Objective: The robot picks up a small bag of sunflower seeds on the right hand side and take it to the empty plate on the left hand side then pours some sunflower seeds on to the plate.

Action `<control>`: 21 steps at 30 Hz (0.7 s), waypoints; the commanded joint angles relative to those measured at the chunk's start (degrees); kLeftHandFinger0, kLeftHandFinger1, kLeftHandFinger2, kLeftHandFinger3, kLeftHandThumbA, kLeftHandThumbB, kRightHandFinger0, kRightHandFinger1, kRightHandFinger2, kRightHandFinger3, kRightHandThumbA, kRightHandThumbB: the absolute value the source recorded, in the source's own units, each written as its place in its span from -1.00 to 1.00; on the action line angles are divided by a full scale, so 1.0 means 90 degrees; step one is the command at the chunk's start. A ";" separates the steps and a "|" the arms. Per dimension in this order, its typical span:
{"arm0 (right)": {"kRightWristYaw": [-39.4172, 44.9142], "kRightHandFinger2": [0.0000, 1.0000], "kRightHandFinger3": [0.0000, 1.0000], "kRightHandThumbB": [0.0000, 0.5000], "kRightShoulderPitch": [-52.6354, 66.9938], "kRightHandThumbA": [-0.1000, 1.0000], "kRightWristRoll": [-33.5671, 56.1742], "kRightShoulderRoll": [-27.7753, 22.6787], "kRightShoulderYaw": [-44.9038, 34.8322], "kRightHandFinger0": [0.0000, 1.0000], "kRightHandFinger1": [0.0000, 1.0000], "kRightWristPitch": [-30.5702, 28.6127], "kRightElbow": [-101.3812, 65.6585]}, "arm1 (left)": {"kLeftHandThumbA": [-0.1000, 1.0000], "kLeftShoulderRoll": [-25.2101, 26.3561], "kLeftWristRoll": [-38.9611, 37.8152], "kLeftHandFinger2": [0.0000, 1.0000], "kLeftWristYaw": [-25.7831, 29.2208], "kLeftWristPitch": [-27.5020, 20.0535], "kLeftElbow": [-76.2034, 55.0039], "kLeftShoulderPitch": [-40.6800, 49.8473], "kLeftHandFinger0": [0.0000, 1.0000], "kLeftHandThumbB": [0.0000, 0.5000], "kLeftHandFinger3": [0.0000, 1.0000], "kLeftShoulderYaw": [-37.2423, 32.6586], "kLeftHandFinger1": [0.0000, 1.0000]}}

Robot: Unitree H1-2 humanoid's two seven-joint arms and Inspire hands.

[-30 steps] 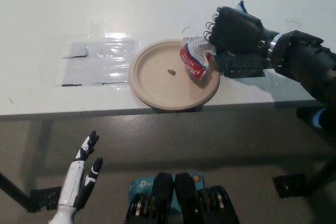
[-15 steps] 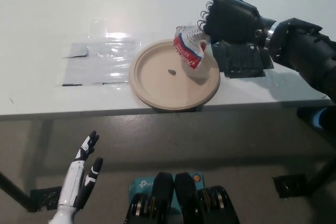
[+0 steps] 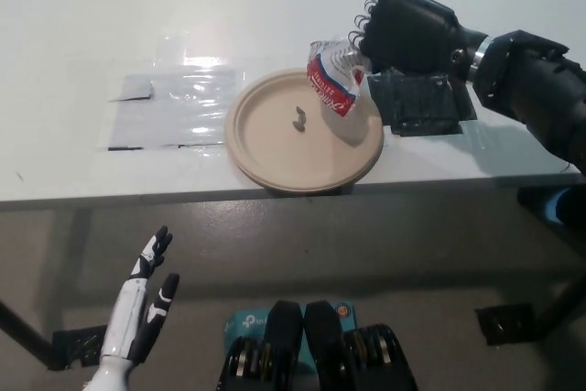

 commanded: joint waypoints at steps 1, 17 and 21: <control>-0.0218 -0.50 -0.52 0.24 -0.0296 -1.00 0.0196 -0.0095 -0.0200 -1.00 -1.00 0.0035 0.0010 | 1.00 0.0082 -0.0004 1.00 -0.0024 -0.0075 -0.0172 -0.0032 1.00 0.14 1.00 0.0000 1.00; -0.0208 -0.22 -0.61 0.29 -0.0250 -1.00 0.0239 0.0015 -0.0177 -1.00 -1.00 0.0087 0.0315 | 1.00 0.0081 -0.0014 1.00 -0.0011 -0.0070 -0.0168 -0.0037 1.00 0.12 1.00 -0.0011 1.00; -0.0229 -0.26 -0.66 0.27 -0.0274 -1.00 0.0131 0.0041 -0.0083 -1.00 -1.00 0.0032 0.0377 | 1.00 0.0132 -0.0011 1.00 -0.0033 -0.0073 -0.0196 -0.0021 1.00 0.07 1.00 0.0002 1.00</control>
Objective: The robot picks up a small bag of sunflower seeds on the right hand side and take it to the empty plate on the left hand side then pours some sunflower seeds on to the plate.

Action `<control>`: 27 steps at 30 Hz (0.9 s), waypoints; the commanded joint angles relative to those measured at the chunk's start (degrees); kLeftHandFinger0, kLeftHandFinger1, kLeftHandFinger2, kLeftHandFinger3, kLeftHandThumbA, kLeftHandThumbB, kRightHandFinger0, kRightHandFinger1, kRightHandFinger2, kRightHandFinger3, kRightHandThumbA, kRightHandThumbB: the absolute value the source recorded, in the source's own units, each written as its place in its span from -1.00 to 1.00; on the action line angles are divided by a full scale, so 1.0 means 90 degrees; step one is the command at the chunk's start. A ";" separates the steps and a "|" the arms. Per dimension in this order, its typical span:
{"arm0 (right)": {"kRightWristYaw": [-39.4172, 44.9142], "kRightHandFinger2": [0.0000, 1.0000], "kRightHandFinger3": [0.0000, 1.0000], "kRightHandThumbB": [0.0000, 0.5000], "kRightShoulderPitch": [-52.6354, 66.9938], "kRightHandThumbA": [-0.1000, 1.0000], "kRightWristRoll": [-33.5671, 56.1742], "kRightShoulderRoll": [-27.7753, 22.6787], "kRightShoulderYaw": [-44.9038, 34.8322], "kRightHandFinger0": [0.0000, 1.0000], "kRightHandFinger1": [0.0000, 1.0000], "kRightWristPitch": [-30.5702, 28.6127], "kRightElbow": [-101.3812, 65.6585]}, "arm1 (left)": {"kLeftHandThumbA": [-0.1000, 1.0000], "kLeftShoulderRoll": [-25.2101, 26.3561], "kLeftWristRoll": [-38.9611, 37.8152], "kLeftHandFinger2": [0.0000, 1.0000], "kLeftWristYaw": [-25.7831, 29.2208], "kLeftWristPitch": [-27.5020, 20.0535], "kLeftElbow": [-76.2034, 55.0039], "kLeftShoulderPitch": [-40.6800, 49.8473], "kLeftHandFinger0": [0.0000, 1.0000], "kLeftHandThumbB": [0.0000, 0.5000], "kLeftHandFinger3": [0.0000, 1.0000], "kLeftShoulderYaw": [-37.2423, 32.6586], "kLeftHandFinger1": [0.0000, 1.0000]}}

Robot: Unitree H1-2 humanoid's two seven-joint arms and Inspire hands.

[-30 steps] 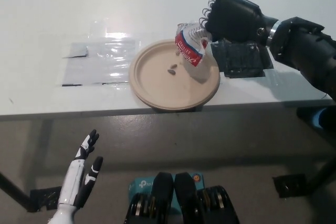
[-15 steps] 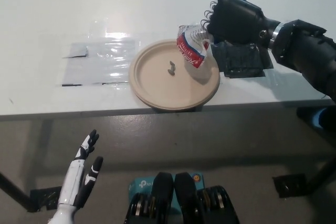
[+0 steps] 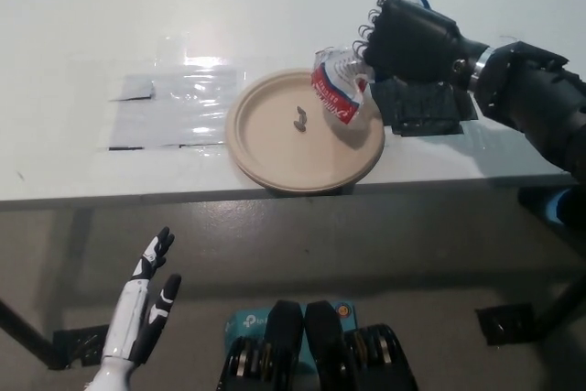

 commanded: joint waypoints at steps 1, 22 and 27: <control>-0.0134 -0.28 -0.82 0.20 -0.0302 -1.00 0.0098 -0.0037 -0.0051 -1.00 -1.00 0.0040 -0.0045 | 1.00 0.0129 -0.0006 1.00 -0.0042 -0.0061 -0.0198 -0.0032 1.00 0.08 1.00 0.0026 1.00; -0.0237 -0.45 -0.69 0.26 -0.0225 -1.00 0.0058 -0.0066 -0.0103 -1.00 -1.00 0.0236 -0.0120 | 1.00 0.0109 -0.0046 1.00 -0.0054 -0.0099 -0.0159 0.0031 1.00 0.12 1.00 -0.0020 1.00; -0.0182 -0.15 -0.61 0.30 -0.0369 -1.00 0.0359 -0.0121 -0.0428 -1.00 -1.00 0.0145 -0.0043 | 1.00 0.0091 -0.0058 1.00 -0.0041 -0.0044 -0.0172 0.0019 1.00 0.12 1.00 -0.0011 1.00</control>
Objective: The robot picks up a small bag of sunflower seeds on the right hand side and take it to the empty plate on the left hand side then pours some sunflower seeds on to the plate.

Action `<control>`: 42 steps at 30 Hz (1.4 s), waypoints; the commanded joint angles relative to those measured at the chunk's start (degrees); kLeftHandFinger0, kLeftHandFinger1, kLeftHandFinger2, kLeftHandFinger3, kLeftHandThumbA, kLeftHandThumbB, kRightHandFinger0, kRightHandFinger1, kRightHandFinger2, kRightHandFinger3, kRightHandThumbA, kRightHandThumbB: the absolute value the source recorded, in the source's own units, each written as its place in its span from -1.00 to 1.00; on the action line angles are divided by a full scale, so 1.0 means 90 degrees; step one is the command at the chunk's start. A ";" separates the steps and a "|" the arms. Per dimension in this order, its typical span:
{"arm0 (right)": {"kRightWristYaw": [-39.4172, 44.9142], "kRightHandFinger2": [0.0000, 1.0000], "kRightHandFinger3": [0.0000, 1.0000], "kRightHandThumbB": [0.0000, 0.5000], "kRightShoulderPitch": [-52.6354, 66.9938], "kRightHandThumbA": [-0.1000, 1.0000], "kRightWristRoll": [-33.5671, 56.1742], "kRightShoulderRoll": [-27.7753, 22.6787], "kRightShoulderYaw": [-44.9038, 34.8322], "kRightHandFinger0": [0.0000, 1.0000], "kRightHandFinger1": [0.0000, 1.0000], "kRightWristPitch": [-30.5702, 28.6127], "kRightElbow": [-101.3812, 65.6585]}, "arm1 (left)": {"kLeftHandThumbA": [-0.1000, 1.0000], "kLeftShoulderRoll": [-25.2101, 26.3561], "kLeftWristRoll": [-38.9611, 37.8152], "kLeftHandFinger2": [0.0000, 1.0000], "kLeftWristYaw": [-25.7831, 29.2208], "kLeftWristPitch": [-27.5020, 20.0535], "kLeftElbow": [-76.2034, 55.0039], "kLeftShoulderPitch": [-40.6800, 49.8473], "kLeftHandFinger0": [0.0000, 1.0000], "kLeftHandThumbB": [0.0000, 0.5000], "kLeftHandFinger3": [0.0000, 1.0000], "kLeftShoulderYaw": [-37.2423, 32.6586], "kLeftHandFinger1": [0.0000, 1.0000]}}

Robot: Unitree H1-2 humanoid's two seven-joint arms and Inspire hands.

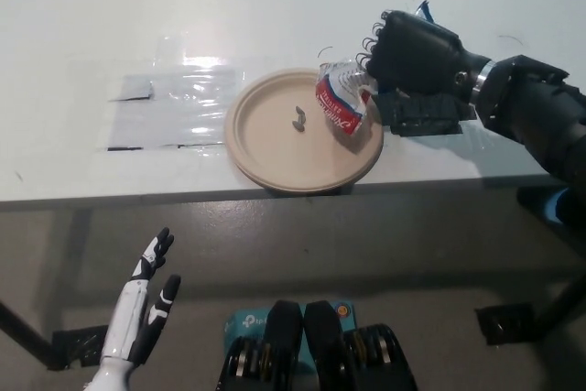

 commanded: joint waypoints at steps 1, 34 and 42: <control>-0.0085 -0.17 -0.51 0.39 -0.0617 -1.00 0.0351 -0.0158 -0.0329 -1.00 -1.00 0.0128 -0.0055 | 1.00 0.0078 -0.0020 1.00 -0.0024 -0.0043 -0.0184 0.0006 1.00 0.13 1.00 0.0029 1.00; -0.0151 0.02 -0.77 0.22 -0.0347 -1.00 0.0302 0.0094 -0.0388 -1.00 -1.00 0.0182 -0.0016 | 1.00 0.0070 -0.0001 1.00 -0.0013 -0.0061 -0.0185 -0.0036 1.00 0.10 1.00 0.0008 1.00; -0.0160 0.02 -0.83 0.33 -0.0577 -1.00 0.0298 -0.0029 -0.0411 -1.00 -0.99 0.0204 0.0056 | 1.00 0.0092 -0.0067 1.00 -0.0064 -0.0063 -0.0201 -0.0023 1.00 0.11 1.00 0.0007 1.00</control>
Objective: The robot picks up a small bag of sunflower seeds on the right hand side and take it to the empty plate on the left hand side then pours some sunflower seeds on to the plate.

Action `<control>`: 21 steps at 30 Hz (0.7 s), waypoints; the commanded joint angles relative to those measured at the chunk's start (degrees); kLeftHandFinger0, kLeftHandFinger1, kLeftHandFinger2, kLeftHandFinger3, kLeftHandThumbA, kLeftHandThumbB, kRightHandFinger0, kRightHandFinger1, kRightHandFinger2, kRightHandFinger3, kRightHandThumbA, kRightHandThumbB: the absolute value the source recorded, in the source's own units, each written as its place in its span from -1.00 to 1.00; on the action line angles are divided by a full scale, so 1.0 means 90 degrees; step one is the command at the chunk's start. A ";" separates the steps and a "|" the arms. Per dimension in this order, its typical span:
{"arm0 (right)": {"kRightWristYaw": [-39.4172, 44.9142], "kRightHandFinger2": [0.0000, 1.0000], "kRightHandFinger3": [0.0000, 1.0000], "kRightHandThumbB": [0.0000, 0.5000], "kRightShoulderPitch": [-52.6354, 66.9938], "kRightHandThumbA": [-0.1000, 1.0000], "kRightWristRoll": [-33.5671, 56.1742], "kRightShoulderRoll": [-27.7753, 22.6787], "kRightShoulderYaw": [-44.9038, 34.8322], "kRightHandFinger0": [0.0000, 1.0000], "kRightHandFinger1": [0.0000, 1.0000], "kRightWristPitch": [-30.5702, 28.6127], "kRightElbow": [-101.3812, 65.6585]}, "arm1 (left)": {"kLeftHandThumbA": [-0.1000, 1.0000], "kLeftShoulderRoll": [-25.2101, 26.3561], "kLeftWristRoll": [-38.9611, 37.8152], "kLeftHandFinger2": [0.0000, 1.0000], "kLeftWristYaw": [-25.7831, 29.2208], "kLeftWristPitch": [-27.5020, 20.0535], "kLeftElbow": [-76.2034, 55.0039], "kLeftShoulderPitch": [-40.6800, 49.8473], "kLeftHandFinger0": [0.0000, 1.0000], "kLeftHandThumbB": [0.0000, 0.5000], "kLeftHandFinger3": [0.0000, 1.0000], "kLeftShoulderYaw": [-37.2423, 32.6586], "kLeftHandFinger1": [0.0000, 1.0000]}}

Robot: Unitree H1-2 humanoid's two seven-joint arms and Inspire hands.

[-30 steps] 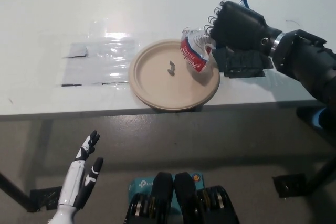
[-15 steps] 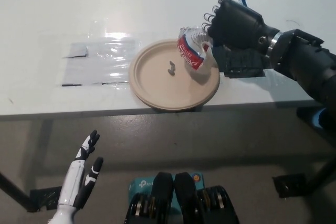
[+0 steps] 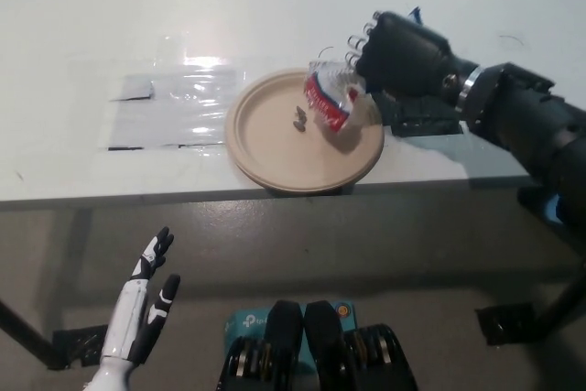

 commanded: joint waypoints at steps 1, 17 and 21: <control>-0.0210 0.02 -0.86 0.31 -0.0556 -1.00 0.0139 -0.0162 -0.0088 -1.00 -0.98 0.0210 -0.0043 | 1.00 0.0095 -0.0051 1.00 -0.0074 -0.0074 -0.0178 -0.0023 1.00 0.11 1.00 0.0007 1.00; 0.0159 0.17 -0.75 0.16 -0.0119 -1.00 0.1391 -0.0065 -0.1406 -1.00 -0.93 -0.0704 -0.0137 | 1.00 0.0060 -0.0044 1.00 -0.0029 -0.0076 -0.0144 0.0008 1.00 0.12 1.00 0.0019 1.00; 0.0479 0.48 -0.82 -0.14 0.0158 -1.00 0.2066 0.0006 -0.2230 -1.00 -0.67 -0.1068 -0.0117 | 1.00 0.0063 -0.0023 1.00 -0.0018 -0.0123 -0.0116 0.0039 1.00 0.12 1.00 0.0007 1.00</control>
